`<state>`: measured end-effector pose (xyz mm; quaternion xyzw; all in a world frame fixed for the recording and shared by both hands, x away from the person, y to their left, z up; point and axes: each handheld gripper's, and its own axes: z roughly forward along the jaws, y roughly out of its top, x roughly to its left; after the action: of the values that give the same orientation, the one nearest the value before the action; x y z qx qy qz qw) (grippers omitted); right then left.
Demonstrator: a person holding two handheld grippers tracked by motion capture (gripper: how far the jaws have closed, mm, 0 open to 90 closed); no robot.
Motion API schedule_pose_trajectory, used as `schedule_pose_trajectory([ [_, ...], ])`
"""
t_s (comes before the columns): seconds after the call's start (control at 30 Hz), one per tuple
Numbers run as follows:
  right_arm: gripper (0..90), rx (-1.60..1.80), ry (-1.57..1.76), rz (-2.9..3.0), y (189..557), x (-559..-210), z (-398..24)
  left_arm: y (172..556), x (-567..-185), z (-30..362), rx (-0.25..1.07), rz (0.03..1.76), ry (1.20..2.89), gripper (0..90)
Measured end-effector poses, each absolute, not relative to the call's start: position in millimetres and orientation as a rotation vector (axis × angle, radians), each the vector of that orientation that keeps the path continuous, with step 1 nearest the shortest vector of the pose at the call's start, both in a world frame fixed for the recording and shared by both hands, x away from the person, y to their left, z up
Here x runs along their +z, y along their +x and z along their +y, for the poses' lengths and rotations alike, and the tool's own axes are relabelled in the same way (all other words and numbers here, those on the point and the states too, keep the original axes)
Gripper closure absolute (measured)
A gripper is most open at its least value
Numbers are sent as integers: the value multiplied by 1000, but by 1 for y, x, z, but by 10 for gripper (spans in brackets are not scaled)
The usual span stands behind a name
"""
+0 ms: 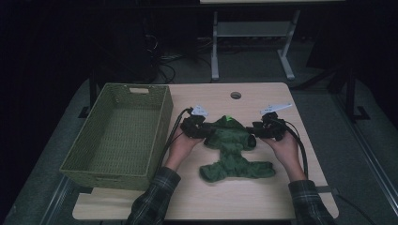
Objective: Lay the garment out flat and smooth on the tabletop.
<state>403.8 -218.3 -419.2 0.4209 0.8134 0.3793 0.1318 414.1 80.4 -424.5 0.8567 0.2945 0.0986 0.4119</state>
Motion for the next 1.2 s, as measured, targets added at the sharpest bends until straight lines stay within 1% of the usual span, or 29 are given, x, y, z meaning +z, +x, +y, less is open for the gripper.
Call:
schedule_pose_trajectory([
  [0.03,529,1098,1222,2339,400,-419,-219,409,-425,83,247,737,2159,596],
  [0.1,527,1124,1227,2343,394,-419,-219,399,-426,86,261,741,2158,555],
  [0.2,525,1125,1228,2374,389,-420,-218,384,-426,91,248,740,2161,495],
  [0.27,496,1100,1186,2353,383,-421,-215,374,-426,93,239,736,2161,462],
  [0.4,505,1090,1151,2324,371,-423,-208,359,-426,98,254,721,2159,412],
  [0.5,507,1099,1158,2313,364,-424,-207,341,-429,105,259,718,2163,367],
  [0.6,457,1094,1199,2359,361,-426,-206,329,-433,109,277,731,2176,312],
  [0.67,396,1105,1217,2374,358,-426,-205,321,-437,112,272,739,2177,281],
  [0.73,411,1123,1200,2386,354,-426,-203,312,-441,114,278,741,2179,266],
  [0.8,451,1116,1195,2414,351,-427,-200,303,-446,115,288,746,2187,226],
  [0.9,479,1135,1173,2466,345,-427,-194,292,-453,116,294,743,2212,178],
  [1.1,501,1205,1145,2522,336,-425,-185,276,-461,122,286,742,2229,147],
  [1.13,540,1240,1108,2542,332,-423,-180,273,-463,125,285,740,2235,145],
  [1.2,559,1254,1095,2554,327,-421,-175,271,-464,126,295,736,2240,140],
])
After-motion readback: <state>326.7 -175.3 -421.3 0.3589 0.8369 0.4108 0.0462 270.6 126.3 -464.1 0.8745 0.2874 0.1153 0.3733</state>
